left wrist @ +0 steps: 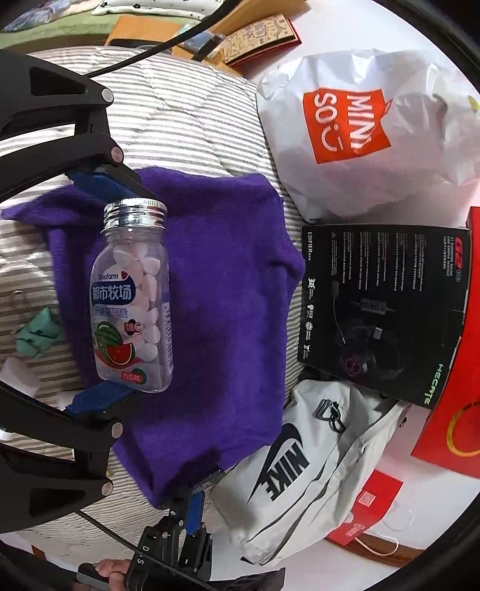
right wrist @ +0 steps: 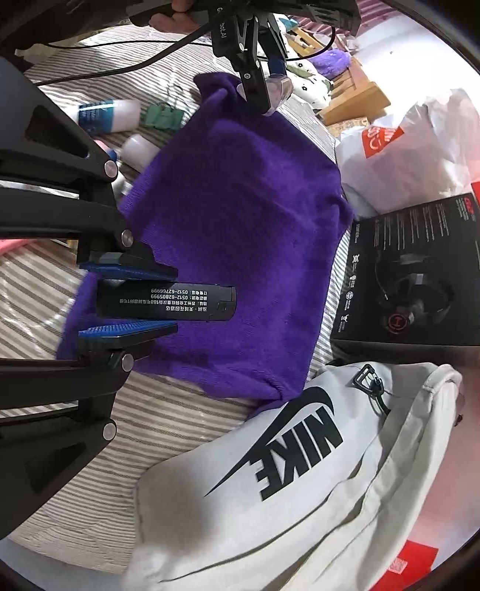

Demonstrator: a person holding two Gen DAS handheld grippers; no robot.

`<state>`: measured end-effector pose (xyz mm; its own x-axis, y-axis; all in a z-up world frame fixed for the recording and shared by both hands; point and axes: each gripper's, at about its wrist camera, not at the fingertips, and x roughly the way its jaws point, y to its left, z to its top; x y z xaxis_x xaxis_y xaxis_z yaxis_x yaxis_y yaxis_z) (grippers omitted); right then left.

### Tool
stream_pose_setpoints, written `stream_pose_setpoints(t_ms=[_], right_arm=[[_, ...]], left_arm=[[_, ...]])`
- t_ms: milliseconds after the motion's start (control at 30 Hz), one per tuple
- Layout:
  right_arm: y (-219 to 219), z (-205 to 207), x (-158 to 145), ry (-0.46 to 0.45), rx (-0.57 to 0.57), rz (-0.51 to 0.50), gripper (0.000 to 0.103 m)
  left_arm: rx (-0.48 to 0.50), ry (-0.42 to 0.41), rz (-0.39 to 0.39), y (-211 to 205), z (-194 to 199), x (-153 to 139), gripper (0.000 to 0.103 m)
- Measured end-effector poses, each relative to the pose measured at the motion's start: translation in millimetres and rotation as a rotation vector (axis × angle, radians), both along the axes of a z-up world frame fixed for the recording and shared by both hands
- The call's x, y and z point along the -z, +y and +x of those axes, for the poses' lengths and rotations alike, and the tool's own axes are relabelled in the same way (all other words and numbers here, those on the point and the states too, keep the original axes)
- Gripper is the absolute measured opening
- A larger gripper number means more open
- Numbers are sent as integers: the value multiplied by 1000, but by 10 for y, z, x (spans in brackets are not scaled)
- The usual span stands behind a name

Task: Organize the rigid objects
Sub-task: 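Carry the candy bottle and the black stick over the purple towel with both tools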

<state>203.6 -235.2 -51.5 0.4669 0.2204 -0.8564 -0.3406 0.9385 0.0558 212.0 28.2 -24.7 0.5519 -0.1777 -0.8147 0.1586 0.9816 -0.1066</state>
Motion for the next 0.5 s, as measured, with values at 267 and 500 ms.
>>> stream_pose_setpoints(t_ms=[267,500], right_arm=[[6,407,201,31,11,18,22],[34,748,378,48,39,-4,22]], left_arm=[[-3,27,-2,-45,391,231,81],[-39,51,14,-59,760,407,81]])
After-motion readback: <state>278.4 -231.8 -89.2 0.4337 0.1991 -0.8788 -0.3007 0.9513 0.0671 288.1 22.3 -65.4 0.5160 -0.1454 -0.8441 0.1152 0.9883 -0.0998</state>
